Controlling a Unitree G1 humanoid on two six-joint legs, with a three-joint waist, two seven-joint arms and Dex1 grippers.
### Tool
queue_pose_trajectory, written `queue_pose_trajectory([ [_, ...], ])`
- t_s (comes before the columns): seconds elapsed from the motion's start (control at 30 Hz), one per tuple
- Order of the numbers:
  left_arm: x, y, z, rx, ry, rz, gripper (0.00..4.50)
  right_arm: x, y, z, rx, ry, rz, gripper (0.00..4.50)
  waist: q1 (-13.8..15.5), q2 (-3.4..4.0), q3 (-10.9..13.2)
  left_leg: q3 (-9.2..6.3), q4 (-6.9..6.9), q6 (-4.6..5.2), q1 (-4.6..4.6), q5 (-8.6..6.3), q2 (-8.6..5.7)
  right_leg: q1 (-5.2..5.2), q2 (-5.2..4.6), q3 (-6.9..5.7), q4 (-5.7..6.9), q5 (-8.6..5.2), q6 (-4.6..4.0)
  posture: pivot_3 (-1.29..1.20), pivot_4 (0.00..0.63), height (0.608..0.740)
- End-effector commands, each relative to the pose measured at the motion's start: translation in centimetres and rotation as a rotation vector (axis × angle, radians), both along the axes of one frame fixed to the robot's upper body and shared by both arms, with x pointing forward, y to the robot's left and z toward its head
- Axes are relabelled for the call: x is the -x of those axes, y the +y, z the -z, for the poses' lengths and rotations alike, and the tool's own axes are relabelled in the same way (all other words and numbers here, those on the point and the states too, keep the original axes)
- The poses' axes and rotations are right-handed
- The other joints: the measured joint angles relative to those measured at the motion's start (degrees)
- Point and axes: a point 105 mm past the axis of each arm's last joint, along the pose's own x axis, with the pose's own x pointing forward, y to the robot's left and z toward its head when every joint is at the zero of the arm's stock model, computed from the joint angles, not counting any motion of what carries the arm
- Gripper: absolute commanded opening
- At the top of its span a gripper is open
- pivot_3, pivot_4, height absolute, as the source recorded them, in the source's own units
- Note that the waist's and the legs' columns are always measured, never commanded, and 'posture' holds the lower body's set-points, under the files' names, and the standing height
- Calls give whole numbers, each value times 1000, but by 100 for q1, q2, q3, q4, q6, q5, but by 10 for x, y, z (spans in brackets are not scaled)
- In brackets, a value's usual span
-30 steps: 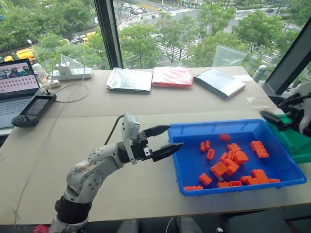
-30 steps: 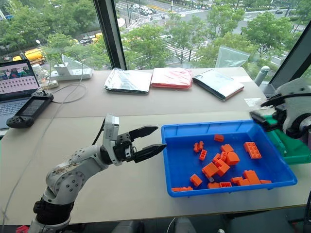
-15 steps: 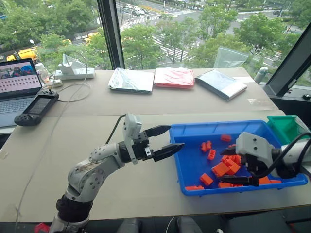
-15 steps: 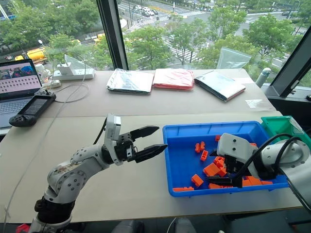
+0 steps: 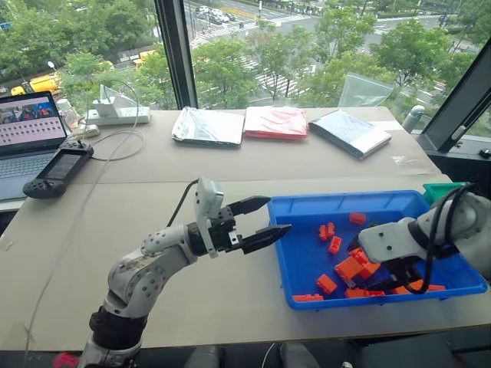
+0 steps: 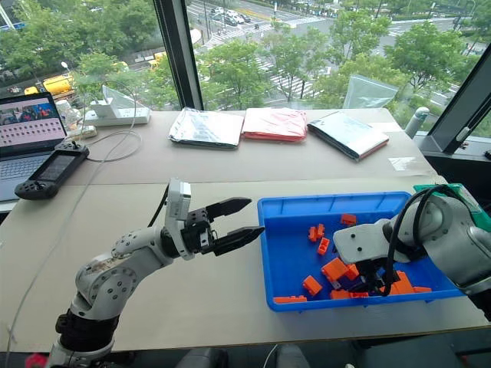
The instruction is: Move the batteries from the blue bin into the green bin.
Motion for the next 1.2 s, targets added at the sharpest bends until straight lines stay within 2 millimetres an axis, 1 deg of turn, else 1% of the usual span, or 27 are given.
queue_pose_trajectory([
  [0.03, 5, -1, -12, 18, -57, 7, 4500, -4, -1, -3, 20, -21, -17, 3958, -6, 0, 0, 1, 0, 0, 0, 0, 0, 0, -1, 0, 0, 0, 0, 0, 150, 740],
  [0.07, 5, -1, -12, 18, -57, 7, 4500, -5, -1, -3, 21, -22, -18, 3813, -9, 0, 0, 0, 0, 0, 0, 0, 0, 0, 0, 0, 0, 0, 0, 0, 150, 740],
  [0.17, 5, -2, -13, 17, -59, 7, 4500, -6, 1, -4, 18, -31, -20, 2689, -14, 0, 0, 0, -1, 0, 1, 0, 0, -1, 2, 0, 2, 0, 0, 0, 150, 740],
  [0.2, 5, -2, -13, 16, -59, 7, 4500, -7, 1, -4, 17, -33, -19, 2427, -15, 0, 0, 1, -1, 0, 0, 0, 0, -1, 1, 0, 1, 0, 0, 0, 150, 740],
  [0.27, 4, -2, -14, 17, -61, 8, 4500, -7, 1, -4, 17, -36, -16, 1671, -15, 0, 0, 1, -1, 0, 1, 0, -1, -1, 1, 0, 1, 0, 0, 0, 150, 740],
  [0.3, 4, -2, -14, 17, -61, 8, 4500, -8, 1, -4, 17, -40, -14, 1417, -12, 0, 0, 1, -1, 0, 1, 0, -1, -1, 1, 0, 1, 0, 0, 0, 150, 740],
  [0.43, 4, -2, -14, 15, -62, 8, 4500, -11, 1, -7, 5, -66, 2, 1399, -10, 0, 0, 1, 0, 0, 0, 0, -2, -1, 0, 0, 1, 0, 0, 0, 150, 740],
  [0.47, 4, -2, -14, 15, -61, 9, 4500, -12, -1, -12, -3, -82, 17, 1399, -11, 0, 0, 0, 0, 0, 0, 0, -2, -1, -1, 0, 1, 0, 0, 0, 150, 740],
  [0.57, 4, -2, -15, 14, -61, 7, 4500, -13, -2, -48, -115, -163, 92, 1399, -12, 2, 1, 0, -1, 0, -1, 0, -2, -3, 0, 1, 3, 0, 0, 0, 150, 740],
  [0.63, 4, -1, -13, 12, -59, 4, 4500, -14, -1, -64, -186, -215, 136, 1399, -7, 3, 1, 0, -1, 0, -2, 0, -1, -4, -1, 2, 3, 0, 0, 0, 150, 740],
  [0.73, 5, 1, -11, 11, -54, 0, 4500, -23, -6, -92, -306, -348, 259, 1399, -5, 3, 1, -2, -1, 0, -1, -1, 1, -3, -1, 1, 2, 0, 0, 0, 150, 740],
  [0.77, 5, 1, -11, 11, -54, 0, 4500, -25, -7, -97, -328, -374, 290, 1399, -4, 2, 1, -1, -2, 0, -1, -1, 1, -2, -1, 1, 3, 0, -1, 0, 150, 740],
  [0.83, 6, 1, -11, 12, -52, -1, 4500, -39, -25, -106, -354, -486, 444, 1399, -3, 2, 1, -1, -1, 0, -1, -1, 1, -2, 0, 1, 3, 0, -1, 0, 150, 740],
  [0.87, 6, 1, -11, 12, -51, -1, 4500, -46, -41, -107, -361, -538, 554, 1399, -3, 2, 1, -1, -1, 0, -1, -1, 1, -2, 0, 1, 3, 0, -1, 0, 150, 740],
  [0.9, 6, 1, -11, 12, -50, -2, 4500, -50, -52, -108, -362, -571, 629, 1399, 2, 2, 1, 1, -1, 0, -1, -1, 0, -2, -1, 1, 3, 0, -1, 0, 150, 740],
  [0.93, 7, 1, -10, 12, -49, -1, 4500, -50, -61, -104, -356, -578, 684, 1399, 13, 2, 1, 2, -1, -1, -2, -1, -2, -2, -3, 2, 4, 0, -1, 0, 150, 740],
  [0.97, 7, 1, -10, 11, -47, 0, 4500, -49, -74, -99, -344, -592, 762, 1399, 25, 2, 1, 2, -1, -1, -3, 0, -4, -3, -4, 2, 3, 0, -1, 0, 150, 740],
  [1.0, 7, 1, -9, 11, -45, 1, 4500, -48, -82, -94, -353, -595, 831, 2398, 46, 2, 1, 2, -1, -1, -3, 0, -5, -3, -4, 1, 3, 0, -1, 0, 150, 740],
  [1.07, 7, 2, -8, 10, -42, 3, 4500, -45, -93, -88, -350, -607, 904, 3009, 59, 3, 1, 4, -3, 0, -8, -1, -6, -7, -4, 0, 1, 0, -1, 0, 150, 740],
  [1.1, 7, 2, -8, 9, -42, 4, 4500, -43, -94, -86, -343, -607, 918, 3303, 62, 3, 1, 4, -3, 0, -11, -1, -6, -9, -5, 0, 2, 0, -1, 0, 150, 740],
  [1.17, 7, 3, -8, 8, -40, 5, 4500, -41, -92, -84, -342, -606, 913, 4042, 59, 4, 0, 8, -3, 0, -14, -1, -8, -16, -6, 7, 5, 0, 0, 0, 150, 740],
  [1.2, 7, 3, -7, 7, -40, 7, 4500, -40, -86, -86, -373, -600, 909, 4396, 42, 5, 0, 8, -2, 0, -13, -1, -8, -17, -4, 7, 8, 0, 0, 0, 150, 740],
])
